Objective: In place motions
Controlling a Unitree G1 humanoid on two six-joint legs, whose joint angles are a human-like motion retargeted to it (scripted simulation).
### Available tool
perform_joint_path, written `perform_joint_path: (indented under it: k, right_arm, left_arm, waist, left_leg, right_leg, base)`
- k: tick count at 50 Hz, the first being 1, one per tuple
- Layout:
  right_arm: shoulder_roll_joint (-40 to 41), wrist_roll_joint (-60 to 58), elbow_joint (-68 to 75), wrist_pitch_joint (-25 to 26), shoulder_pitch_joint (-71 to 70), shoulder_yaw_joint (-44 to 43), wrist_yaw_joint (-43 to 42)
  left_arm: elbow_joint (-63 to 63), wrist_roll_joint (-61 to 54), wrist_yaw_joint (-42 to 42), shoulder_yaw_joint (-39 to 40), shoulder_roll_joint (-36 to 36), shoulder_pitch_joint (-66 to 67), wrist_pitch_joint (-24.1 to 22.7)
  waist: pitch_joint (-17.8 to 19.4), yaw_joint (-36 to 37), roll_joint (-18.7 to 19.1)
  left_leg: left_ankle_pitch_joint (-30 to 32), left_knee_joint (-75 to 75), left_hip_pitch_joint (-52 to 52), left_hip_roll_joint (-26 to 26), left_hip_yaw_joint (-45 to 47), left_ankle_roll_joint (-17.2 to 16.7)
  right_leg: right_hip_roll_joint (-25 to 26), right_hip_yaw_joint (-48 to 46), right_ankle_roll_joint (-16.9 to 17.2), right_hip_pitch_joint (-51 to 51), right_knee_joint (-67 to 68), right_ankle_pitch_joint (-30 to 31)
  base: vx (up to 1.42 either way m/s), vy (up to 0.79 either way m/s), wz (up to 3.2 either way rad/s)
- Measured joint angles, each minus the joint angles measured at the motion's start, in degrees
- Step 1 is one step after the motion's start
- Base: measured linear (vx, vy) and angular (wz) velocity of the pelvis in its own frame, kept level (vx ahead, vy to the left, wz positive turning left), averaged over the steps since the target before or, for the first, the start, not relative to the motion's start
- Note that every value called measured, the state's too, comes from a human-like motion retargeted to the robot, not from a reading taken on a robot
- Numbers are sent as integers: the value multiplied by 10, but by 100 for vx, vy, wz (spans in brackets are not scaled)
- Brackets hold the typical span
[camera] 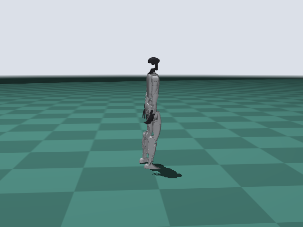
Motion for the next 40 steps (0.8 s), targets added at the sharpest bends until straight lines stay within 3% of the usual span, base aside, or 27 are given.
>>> perform_joint_path:
  k: [6, 14, 19, 30, 35, 40]
  right_arm:
    - [-3, 1, -4, -6, 8, -10, -26]
    - [0, 148, 37, -6, -47, -22, -34]
    - [29, 206, 3, 8, -152, -40, -9]
    - [75, 293, -62, 26, -501, -138, 93]
    - [42, 407, -88, 20, -624, -107, 94]
    - [2, 389, -94, -10, -693, -53, 54]
  left_arm:
    - [-3, -13, -12, 0, 11, 2, -1]
    - [57, -55, -38, 11, 40, -63, 28]
    - [57, -49, -22, 20, 94, -201, 47]
    - [-11, -79, 29, 86, 184, -569, 29]
    - [-38, -158, 10, 69, 189, -697, 32]
    - [-28, -224, -30, 69, 176, -769, 59]
  waist:
    - [5, 17, 2]
    - [1, -4, 1]
    - [-20, -2, 2]
    - [-65, 2, -5]
    - [-82, 7, -10]
    - [-102, 8, -12]
  left_leg:
    - [-1, 3, 3, 9, 19, -3]
    - [7, 1, -2, 6, 7, 0]
    - [10, 1, -9, 7, 9, -1]
    - [9, 3, -9, 10, 6, 1]
    - [8, 5, -22, 9, 1, 2]
    - [7, 6, -34, 8, -7, 3]
  right_leg:
    - [-4, 21, 8, -4, 8, -2]
    - [-5, 5, 1, -11, 3, 12]
    - [-4, 5, -1, -19, 4, 16]
    - [-2, 4, -4, -22, 8, 18]
    - [-2, -3, -4, -29, 7, 16]
    - [-2, -11, -2, -33, 4, 13]
  base:
    - [0, 0, -27]
    - [-5, -1, 11]
    - [-8, 0, -1]
    - [-3, 0, -1]
    - [-1, -1, 7]
    - [-1, -1, 11]
